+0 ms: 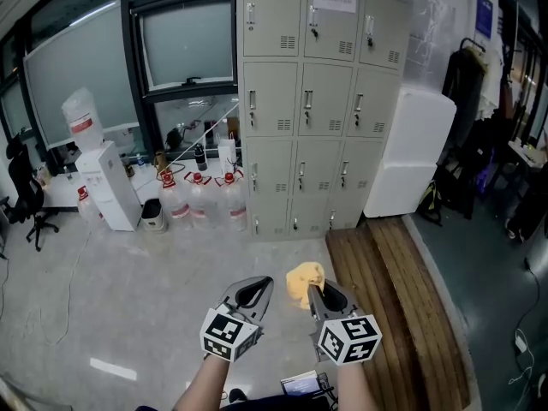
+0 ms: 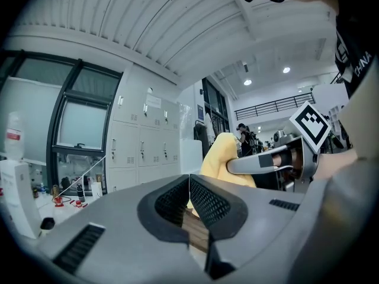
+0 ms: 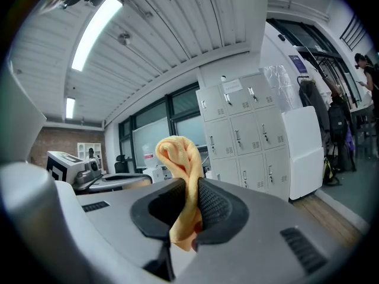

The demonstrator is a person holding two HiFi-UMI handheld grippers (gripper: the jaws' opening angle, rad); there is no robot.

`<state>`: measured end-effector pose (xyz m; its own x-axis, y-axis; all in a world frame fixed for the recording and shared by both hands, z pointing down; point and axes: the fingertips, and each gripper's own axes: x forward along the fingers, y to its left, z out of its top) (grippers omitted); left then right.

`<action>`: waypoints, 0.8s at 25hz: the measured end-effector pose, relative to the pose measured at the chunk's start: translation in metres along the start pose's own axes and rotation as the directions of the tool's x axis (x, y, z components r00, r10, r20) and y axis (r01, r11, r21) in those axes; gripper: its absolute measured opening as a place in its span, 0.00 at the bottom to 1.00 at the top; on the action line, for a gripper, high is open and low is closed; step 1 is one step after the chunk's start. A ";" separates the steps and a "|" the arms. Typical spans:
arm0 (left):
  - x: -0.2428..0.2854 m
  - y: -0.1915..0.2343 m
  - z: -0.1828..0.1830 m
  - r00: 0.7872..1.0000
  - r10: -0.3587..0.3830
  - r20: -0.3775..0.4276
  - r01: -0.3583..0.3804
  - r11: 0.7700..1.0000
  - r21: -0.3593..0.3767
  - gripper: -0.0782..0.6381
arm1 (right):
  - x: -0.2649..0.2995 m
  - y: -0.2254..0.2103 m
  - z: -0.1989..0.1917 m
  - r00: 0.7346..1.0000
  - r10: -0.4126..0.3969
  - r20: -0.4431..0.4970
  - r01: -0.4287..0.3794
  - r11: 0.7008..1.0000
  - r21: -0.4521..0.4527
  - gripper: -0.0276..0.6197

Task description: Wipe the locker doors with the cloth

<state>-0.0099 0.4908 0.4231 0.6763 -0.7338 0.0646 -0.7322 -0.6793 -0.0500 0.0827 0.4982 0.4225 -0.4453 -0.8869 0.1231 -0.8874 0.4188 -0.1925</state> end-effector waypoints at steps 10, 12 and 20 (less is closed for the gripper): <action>0.025 -0.035 -0.013 0.999 0.035 -0.042 -0.034 0.999 0.020 0.14 | -0.022 -0.047 -0.006 1.000 0.014 0.000 -0.014 0.999 0.030 0.15; 0.030 -0.036 -0.015 0.998 0.043 -0.052 -0.042 0.999 0.025 0.14 | -0.021 -0.054 -0.007 1.000 0.016 -0.002 -0.016 0.999 0.040 0.15; 0.060 -0.008 -0.022 0.998 0.040 -0.057 -0.040 0.999 0.007 0.14 | 0.014 -0.071 -0.008 1.000 0.008 -0.012 -0.008 0.998 0.055 0.15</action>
<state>0.0343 0.4525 0.4497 0.6407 -0.7585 0.1192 -0.7579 -0.6496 -0.0598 0.1387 0.4569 0.4456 -0.4539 -0.8810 0.1333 -0.8761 0.4140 -0.2472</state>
